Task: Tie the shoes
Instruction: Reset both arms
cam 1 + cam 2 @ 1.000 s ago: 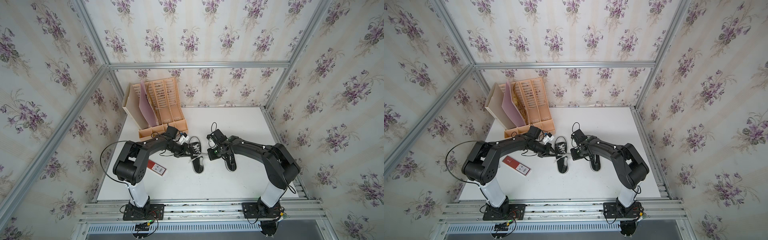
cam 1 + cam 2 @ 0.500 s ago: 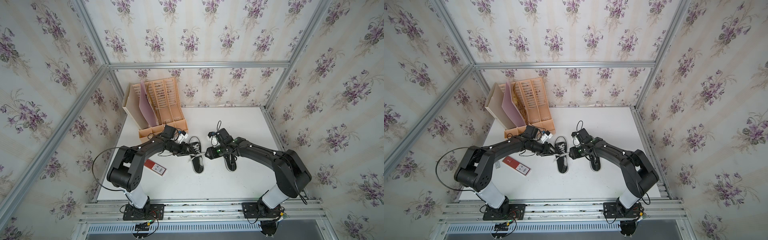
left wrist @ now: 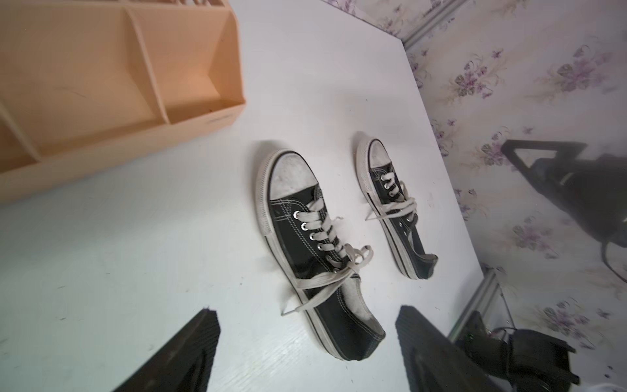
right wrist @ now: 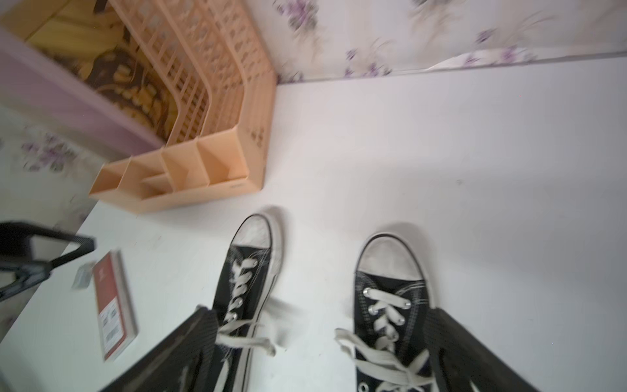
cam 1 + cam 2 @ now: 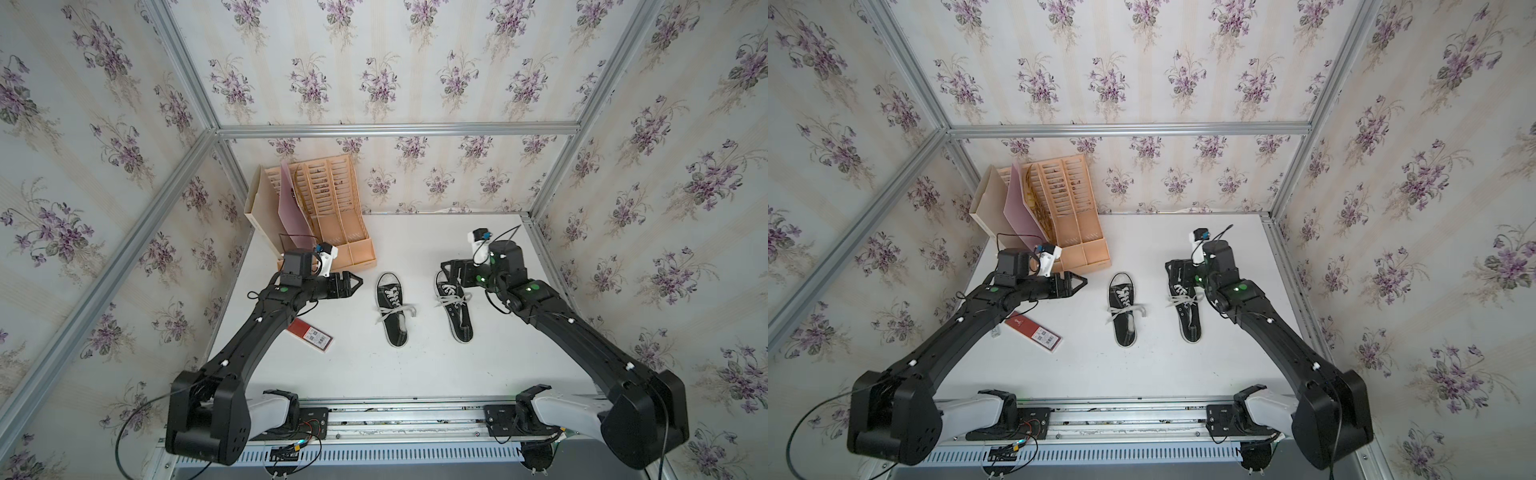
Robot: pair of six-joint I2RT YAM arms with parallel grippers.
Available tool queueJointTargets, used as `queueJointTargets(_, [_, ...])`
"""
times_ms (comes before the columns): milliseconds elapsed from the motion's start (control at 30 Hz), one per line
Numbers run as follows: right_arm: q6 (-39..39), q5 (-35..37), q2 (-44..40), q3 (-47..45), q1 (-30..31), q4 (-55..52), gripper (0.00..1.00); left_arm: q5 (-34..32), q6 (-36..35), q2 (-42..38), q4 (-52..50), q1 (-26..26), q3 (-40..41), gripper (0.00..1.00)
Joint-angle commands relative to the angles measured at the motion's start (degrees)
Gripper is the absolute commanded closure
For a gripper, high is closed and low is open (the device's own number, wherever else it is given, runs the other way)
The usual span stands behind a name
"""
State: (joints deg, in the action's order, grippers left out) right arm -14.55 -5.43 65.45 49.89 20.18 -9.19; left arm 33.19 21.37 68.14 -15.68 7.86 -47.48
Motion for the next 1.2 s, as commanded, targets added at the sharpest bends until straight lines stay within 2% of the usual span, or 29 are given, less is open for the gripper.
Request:
queueJointTargets(0, [-3.71,12.21,-5.58,-4.81,-4.30,7.78,0.00,-14.18,-0.41,-5.42,1.26,-1.77,2.44,0.05])
queueJointTargets(67, [-4.43,15.84,-9.16,-9.07,-7.46,11.72,0.00,-19.99,-0.16,-8.84,1.79,-2.83,4.20,0.00])
queueJointTargets(267, [-0.46,29.47,-17.08,-27.29,-12.35,32.49,0.00,-39.60,-1.86,-15.48,5.75,-3.65,10.48,0.01])
queueJointTargets(367, [0.08,29.81,-15.87,-31.69,-14.81,36.27,0.00,-45.92,-3.31,-17.12,8.60,-4.06,13.40,0.01])
queueJointTargets(600, [6.11,25.00,-6.66,-37.09,-15.21,51.69,0.00,-49.05,-7.16,-17.46,10.98,-4.78,14.97,0.01])
queueJointTargets(800, [9.80,20.88,3.80,-41.37,-15.23,71.83,0.00,-48.97,-11.71,-16.36,10.33,-4.93,13.91,0.01])
queueJointTargets(933, [12.93,18.29,12.35,-39.62,-15.36,76.63,0.00,-48.92,-13.53,-15.97,10.40,-4.96,13.91,0.01])
queueJointTargets(1033, [11.95,17.25,19.22,-37.95,-16.64,80.01,0.00,-48.48,-14.80,-15.03,10.34,-4.96,13.81,0.01])
queueJointTargets(1067, [12.03,16.98,23.20,-37.96,-16.93,84.79,0.00,-48.47,-15.15,-14.45,10.39,-5.04,13.73,0.01])
queueJointTargets(1100, [12.66,17.41,23.87,-38.77,-16.66,88.27,0.00,-48.25,-15.63,-13.96,10.53,-5.05,13.73,0.01])
queueJointTargets(1133, [11.56,17.49,21.49,-37.86,-16.82,81.20,0.00,-48.14,-16.18,-13.31,10.55,-5.05,13.61,0.01])
queueJointTargets(1167, [11.75,17.42,22.67,-37.99,-16.93,83.39,0.00,-47.86,-16.70,-12.59,10.88,-5.00,13.78,0.01])
